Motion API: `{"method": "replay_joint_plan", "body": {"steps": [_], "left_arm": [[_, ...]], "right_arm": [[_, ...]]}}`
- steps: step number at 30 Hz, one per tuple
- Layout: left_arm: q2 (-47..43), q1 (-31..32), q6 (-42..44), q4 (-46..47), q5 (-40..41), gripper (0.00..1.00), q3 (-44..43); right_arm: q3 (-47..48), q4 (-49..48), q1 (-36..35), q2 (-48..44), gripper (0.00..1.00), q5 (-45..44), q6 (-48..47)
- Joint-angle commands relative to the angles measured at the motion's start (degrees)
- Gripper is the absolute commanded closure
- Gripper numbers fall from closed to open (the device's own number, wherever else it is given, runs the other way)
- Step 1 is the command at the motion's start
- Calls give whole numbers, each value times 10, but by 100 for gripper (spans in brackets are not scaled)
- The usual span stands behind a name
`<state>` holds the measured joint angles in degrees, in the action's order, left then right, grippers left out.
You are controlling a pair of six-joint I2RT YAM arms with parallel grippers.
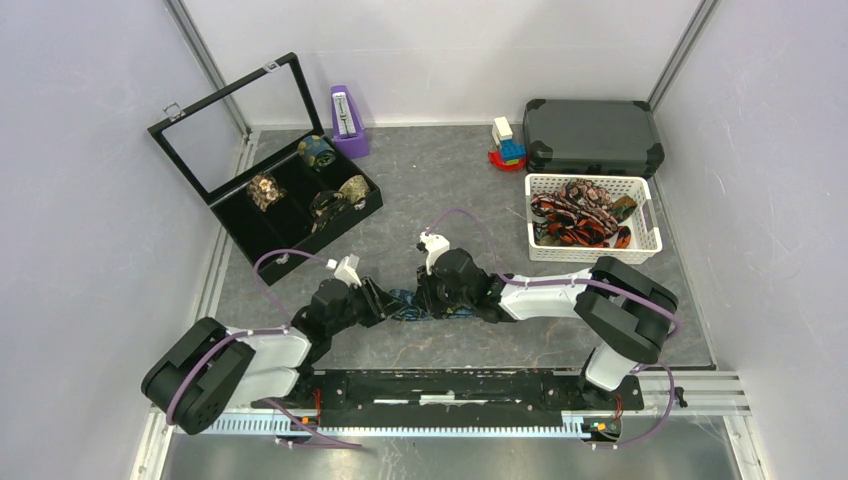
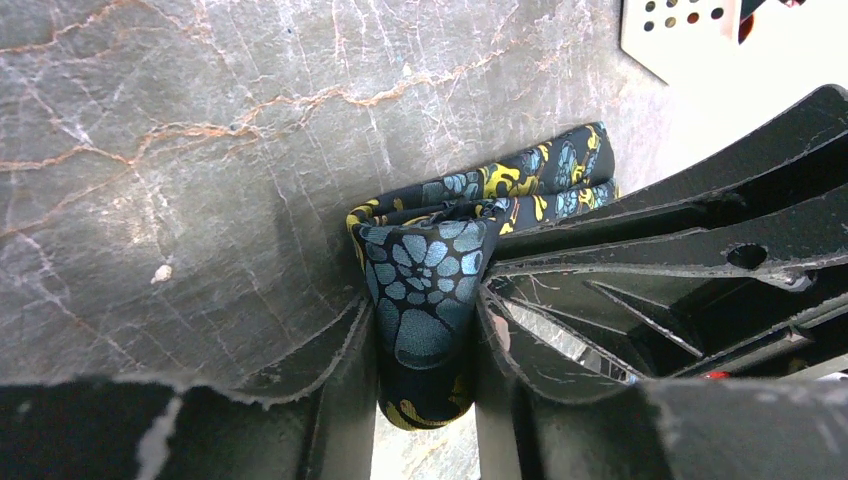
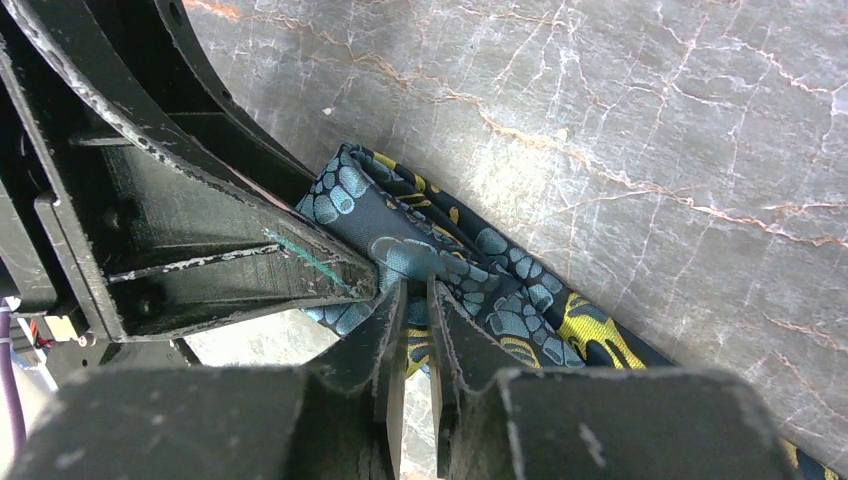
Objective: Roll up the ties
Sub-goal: Roll the tie at the center of the board.
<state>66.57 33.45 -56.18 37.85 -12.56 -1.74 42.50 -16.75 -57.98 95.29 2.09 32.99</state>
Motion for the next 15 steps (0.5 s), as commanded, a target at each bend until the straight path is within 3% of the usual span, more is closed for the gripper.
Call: {"method": "replay_joint_plan", "body": {"steps": [1,7,15], "left_arm": [[24,1,-20,58,-27,65,-3],[-3,1,8,-34,-5,81,-24],[-141,4,78,-307,71,88,-85]], "right_arm": [[-15,30,0,6,82,-4,-3],[-9,38,0,-4,82,-4,-7],[8,65,0,-55,71,-11,-18]]}}
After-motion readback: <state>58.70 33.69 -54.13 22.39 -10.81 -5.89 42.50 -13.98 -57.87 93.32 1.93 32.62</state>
